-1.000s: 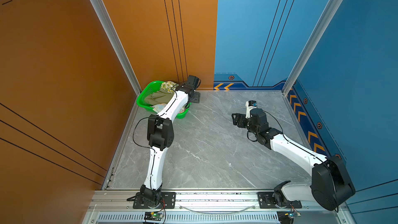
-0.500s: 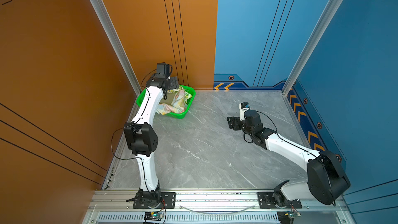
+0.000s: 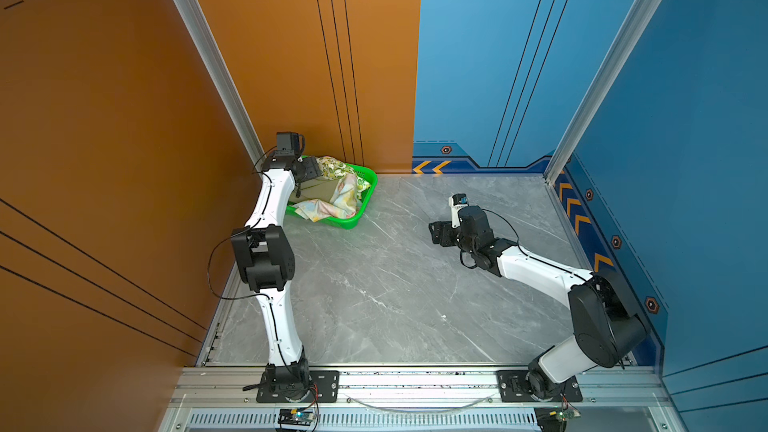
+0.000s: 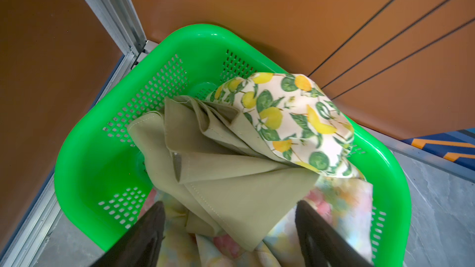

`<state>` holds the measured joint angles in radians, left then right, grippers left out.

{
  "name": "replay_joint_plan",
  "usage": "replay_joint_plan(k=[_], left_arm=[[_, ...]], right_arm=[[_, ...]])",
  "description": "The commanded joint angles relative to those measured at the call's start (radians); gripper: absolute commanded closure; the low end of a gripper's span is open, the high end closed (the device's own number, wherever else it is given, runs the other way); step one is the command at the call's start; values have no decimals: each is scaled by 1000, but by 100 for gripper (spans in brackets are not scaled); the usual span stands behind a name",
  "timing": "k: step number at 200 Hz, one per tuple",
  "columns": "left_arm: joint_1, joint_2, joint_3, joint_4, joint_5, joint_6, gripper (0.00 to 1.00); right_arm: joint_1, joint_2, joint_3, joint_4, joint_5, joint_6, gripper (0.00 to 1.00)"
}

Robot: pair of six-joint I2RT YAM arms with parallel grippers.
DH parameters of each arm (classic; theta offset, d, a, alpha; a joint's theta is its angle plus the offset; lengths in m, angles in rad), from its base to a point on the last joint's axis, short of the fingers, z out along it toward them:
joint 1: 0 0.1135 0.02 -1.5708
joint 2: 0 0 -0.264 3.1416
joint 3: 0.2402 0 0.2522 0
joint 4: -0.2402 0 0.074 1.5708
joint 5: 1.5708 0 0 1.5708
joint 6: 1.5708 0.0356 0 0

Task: Fold and stack the skirts
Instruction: 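Grasp the olive-green skirt in the basket with the left gripper while the right draws back, then lift the olive-green skirt out with the left gripper and drop it on the table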

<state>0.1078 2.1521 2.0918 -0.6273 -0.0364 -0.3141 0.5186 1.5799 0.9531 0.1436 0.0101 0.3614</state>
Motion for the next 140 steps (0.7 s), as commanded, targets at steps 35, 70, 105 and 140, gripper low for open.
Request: replay_joint_plan(k=[35,70,105,140], left_arm=[[62,74,-44,99,107,-130,21],[70,132,-29,160,148,-171,25],[67,160,-36,269,228,-226,77],[67,61,-81,295,214,-211,100]], right_arm=[[14,74,74,22,-39,-32,16],[16,92,84,17,-45,-38,16],[13,94,94,6,-40,-50,16],[12,81,104,-9,-37,-55,16]])
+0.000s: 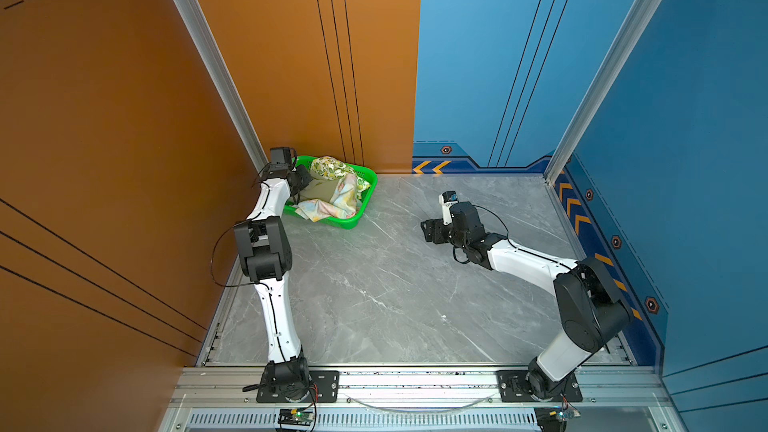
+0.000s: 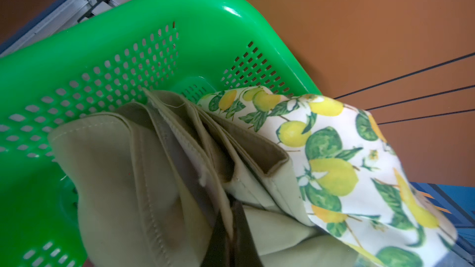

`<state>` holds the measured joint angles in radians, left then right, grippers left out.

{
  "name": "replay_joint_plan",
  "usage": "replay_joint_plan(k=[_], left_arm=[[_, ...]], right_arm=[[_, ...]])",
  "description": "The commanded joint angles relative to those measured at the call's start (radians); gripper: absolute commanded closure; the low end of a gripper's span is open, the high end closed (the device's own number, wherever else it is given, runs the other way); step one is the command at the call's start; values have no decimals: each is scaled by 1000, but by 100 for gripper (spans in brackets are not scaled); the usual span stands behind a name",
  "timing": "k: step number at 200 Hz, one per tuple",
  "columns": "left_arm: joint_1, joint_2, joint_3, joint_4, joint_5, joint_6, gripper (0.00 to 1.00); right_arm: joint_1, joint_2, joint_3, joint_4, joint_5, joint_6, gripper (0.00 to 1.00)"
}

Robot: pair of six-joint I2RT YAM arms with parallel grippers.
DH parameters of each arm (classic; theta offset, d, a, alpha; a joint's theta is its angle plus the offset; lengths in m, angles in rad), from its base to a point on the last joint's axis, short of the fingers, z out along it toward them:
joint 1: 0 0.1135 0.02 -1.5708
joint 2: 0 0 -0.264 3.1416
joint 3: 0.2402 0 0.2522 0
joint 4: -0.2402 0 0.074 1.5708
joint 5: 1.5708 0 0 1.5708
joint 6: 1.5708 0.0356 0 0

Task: Fold and stack the skirts
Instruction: 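Lift the olive-green skirt out with the left gripper and drop it on the table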

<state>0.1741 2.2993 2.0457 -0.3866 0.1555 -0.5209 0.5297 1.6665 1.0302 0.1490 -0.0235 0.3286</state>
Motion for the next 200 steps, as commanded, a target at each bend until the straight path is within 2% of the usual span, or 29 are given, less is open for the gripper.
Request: replay_joint_plan(k=[1,63,94,125,159,200], left_arm=[[1,-91,-36,54,21,-3,100],[-34,-384,-162,125,14,20,100],[-66,-510,-231,249,38,13,100],[-79,-607,-294,394,88,-51,100],[-116,-674,-238,440,143,-91,100],[-202,-698,-92,443,173,-117,100]], right_arm=[[1,-6,28,-14,-4,-22,16],[-6,-79,10,-12,3,10,16],[-14,-141,-36,-3,23,22,16],[-31,-196,-69,-4,39,29,16],[-64,-243,-85,8,37,34,15],[-105,-297,-85,1,38,45,15]])
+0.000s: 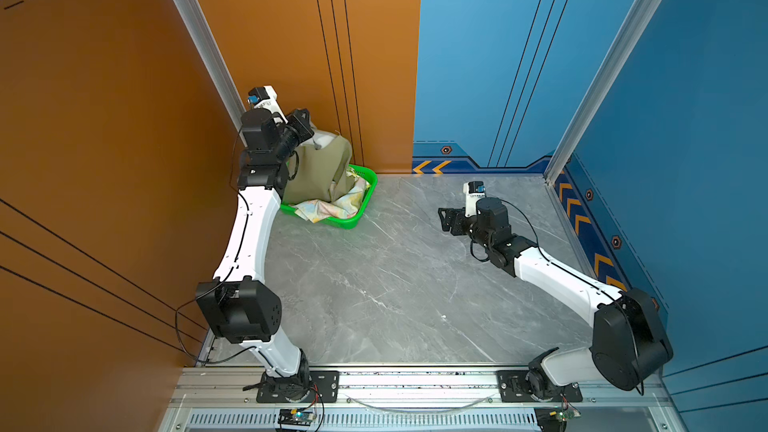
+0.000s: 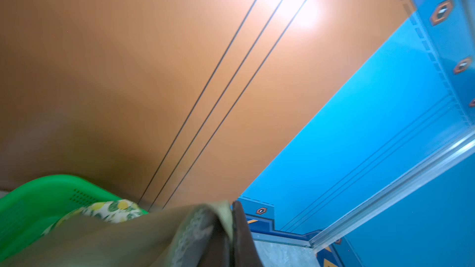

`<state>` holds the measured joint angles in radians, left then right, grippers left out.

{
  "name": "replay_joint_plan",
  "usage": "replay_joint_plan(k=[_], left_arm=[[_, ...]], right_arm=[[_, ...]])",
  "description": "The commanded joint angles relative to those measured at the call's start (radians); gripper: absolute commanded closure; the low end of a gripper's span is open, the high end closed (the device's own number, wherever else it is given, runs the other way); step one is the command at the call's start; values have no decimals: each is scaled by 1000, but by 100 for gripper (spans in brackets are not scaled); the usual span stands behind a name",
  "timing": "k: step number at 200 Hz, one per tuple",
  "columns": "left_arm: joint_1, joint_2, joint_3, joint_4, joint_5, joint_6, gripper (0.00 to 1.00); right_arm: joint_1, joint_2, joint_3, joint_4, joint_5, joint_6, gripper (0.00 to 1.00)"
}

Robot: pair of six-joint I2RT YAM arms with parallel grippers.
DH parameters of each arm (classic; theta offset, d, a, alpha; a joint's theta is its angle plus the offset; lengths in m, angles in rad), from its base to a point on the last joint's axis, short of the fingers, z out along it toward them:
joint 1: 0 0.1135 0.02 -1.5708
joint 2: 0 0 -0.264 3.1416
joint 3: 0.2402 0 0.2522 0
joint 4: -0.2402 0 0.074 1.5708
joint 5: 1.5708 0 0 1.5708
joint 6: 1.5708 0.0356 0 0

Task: Fold and stack the skirts
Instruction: 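Lift the olive-green skirt out with the left gripper and drop it on the table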

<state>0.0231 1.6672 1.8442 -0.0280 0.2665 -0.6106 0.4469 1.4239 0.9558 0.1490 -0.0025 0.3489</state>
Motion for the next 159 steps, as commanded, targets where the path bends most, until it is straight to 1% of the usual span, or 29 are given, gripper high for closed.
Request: replay_joint_plan(k=[1,54,75,101,116,138,159], left_arm=[[-53,-67,113,84,63,-27,100],[-260,-64,282,44,81,15,100],[-367,-53,329,23,87,46,100],[-512,-56,312,3,77,91,100],[-578,-51,282,1,70,102,100],[-625,-27,239,-4,40,112,100],[-610,11,196,-18,42,79,100]], right_arm=[[-24,-56,-12,1,17,25,15],[-98,-188,-66,-34,68,98,15],[-126,-246,-89,-82,126,137,15],[-180,-322,-121,-162,180,193,15],[-221,-350,-129,-204,178,227,15],[-281,-382,-146,-231,135,271,15],[-314,-407,-146,-279,133,284,15]])
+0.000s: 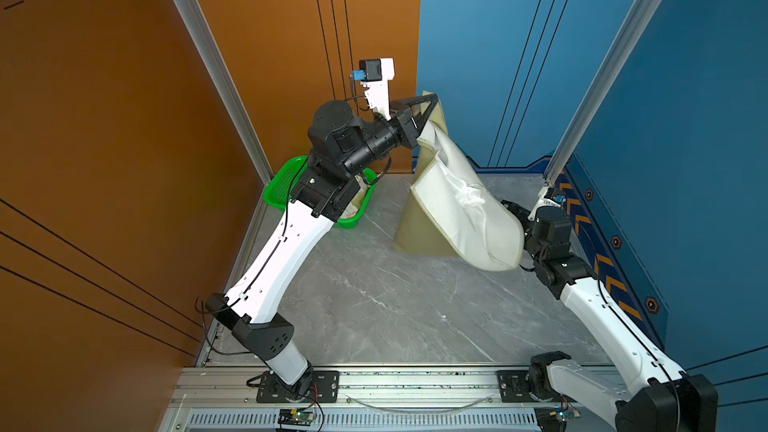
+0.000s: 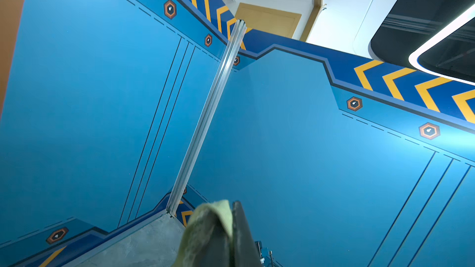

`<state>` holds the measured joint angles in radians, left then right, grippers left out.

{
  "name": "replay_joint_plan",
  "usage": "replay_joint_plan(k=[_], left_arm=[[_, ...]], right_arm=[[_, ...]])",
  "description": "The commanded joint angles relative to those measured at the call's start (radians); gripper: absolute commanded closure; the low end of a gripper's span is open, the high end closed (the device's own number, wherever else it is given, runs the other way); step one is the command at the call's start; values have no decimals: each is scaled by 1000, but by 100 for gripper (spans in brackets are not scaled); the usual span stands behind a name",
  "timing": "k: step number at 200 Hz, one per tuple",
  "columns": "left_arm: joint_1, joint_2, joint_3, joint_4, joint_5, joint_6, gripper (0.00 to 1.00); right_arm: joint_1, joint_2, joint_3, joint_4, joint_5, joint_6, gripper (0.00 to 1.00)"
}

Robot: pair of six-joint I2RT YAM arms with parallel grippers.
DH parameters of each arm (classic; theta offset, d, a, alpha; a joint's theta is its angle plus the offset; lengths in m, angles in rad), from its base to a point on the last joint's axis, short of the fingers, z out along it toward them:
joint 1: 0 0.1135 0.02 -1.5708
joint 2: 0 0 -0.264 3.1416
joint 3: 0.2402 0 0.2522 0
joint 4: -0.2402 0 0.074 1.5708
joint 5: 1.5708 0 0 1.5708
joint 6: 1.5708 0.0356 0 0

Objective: Fold and stack the skirts

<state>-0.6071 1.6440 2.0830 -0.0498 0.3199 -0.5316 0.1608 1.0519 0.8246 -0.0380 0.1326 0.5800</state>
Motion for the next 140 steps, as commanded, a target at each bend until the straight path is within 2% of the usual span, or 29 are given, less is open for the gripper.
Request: replay_joint_plan(k=[1,24,42,47,52,56,72,91,113,140], left_arm=[[23,35,-46,3,-12,0,100],[88,0,-223,1,-79,-23,100],[179,-33,-371,-95,-164,-86,100],[209,-46,-428,-91,-154,-111,91],[235,-63,-486,-80,-148,-132,74],[253,-80,-535,-69,-149,-145,66],[294,-160,-683,-48,-167,-158,62],[310,-243,-768,-93,-194,-126,40],[304,-304,-807,-165,-210,-84,39],[257,-361,-849,-203,-239,-37,37]], right_arm=[[-30,-37,-15,-95,-2,53,15],[-40,-48,-4,-150,-1,35,15],[-39,-44,1,-181,-11,22,16],[-37,-44,0,-187,-14,18,16],[-33,-43,-2,-194,-16,13,16],[-28,-43,-4,-201,-15,10,16],[-3,-39,-19,-217,-7,-1,16],[44,-17,-43,-228,-1,1,16],[101,40,-70,-231,15,16,16],[108,157,-78,-219,-47,41,16]])
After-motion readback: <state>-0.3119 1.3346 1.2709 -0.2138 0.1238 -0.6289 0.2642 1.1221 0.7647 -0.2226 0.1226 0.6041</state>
